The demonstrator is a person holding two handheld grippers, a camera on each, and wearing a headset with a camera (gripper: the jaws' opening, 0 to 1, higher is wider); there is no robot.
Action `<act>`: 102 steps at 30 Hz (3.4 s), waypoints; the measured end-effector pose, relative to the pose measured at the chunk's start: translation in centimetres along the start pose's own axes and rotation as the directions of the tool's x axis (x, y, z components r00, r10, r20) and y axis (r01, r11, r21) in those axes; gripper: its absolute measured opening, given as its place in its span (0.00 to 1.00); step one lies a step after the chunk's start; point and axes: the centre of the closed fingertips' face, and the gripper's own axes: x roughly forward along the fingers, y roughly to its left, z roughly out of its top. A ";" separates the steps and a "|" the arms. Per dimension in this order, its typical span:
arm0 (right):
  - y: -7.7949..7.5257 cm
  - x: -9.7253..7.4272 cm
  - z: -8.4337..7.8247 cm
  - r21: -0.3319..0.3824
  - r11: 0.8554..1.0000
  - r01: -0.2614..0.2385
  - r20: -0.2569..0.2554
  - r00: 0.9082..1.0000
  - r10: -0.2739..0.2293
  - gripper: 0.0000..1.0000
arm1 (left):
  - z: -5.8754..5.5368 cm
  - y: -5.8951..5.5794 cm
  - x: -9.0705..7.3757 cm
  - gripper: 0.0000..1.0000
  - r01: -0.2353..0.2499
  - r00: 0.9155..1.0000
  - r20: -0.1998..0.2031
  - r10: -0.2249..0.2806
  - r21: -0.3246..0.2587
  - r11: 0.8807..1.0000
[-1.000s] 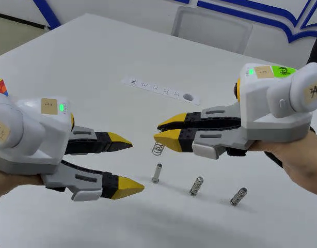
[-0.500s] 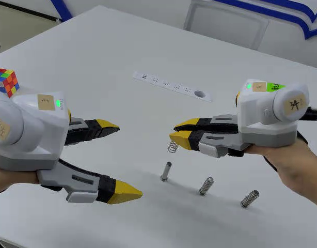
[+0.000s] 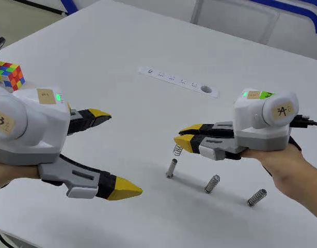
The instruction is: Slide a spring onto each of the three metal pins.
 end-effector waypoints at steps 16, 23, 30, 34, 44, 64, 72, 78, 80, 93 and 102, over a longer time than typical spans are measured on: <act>-0.3 1.5 -2.5 0.025 1.000 0.016 -0.046 0.999 -0.015 0.11 | -0.9 0.3 0.2 0.97 -0.011 1.000 -0.028 0.011 -0.013 1.000; -0.3 2.0 -3.7 -0.008 1.000 0.027 -0.081 0.996 -0.027 0.11 | -1.0 0.4 0.4 0.97 -0.011 1.000 -0.029 0.010 -0.018 1.000; -0.2 2.9 -4.9 0.000 0.999 0.038 -0.099 0.994 -0.038 0.11 | -1.6 -0.2 1.0 0.96 0.009 0.999 -0.042 -0.010 -0.021 1.000; 0.0 3.5 -5.6 0.015 0.999 0.046 -0.115 0.992 -0.044 0.11 | -1.5 -0.2 1.0 0.95 0.012 0.999 -0.040 -0.013 -0.023 1.000; 0.1 4.0 -6.3 0.017 0.998 0.060 -0.137 0.989 -0.057 0.12 | -1.6 0.1 0.8 0.95 0.008 0.999 -0.044 -0.009 -0.021 1.000; -1.1 -1.3 -3.8 0.038 0.993 0.116 -0.067 0.991 -0.113 0.23 | 0.4 -0.5 1.5 0.96 0.038 0.999 -0.012 -0.039 -0.048 0.998; -2.3 -6.5 -3.6 0.028 0.988 0.155 -0.036 0.987 -0.154 0.26 | 1.6 0.2 2.0 0.96 0.012 1.000 0.006 -0.011 -0.065 0.998; -3.8 -10.6 -4.1 0.046 0.973 0.228 -0.021 0.974 -0.227 0.28 | 2.8 0.3 2.1 0.96 0.013 1.000 0.007 -0.012 -0.039 0.999; -4.0 -12.1 -4.4 0.048 0.969 0.241 -0.020 0.970 -0.241 0.29 | 3.1 0.3 2.1 0.97 0.014 1.000 0.004 -0.014 -0.029 0.999; -4.8 -19.2 -7.1 0.092 0.939 0.330 -0.017 0.944 -0.330 0.39 | 3.5 -0.2 2.6 1.00 0.024 1.000 -0.019 -0.024 0.011 1.000; -3.1 -20.5 -7.9 0.095 0.950 0.299 0.007 0.954 -0.301 0.55 | 3.8 -0.2 2.5 1.00 0.041 0.999 -0.035 -0.040 0.035 0.999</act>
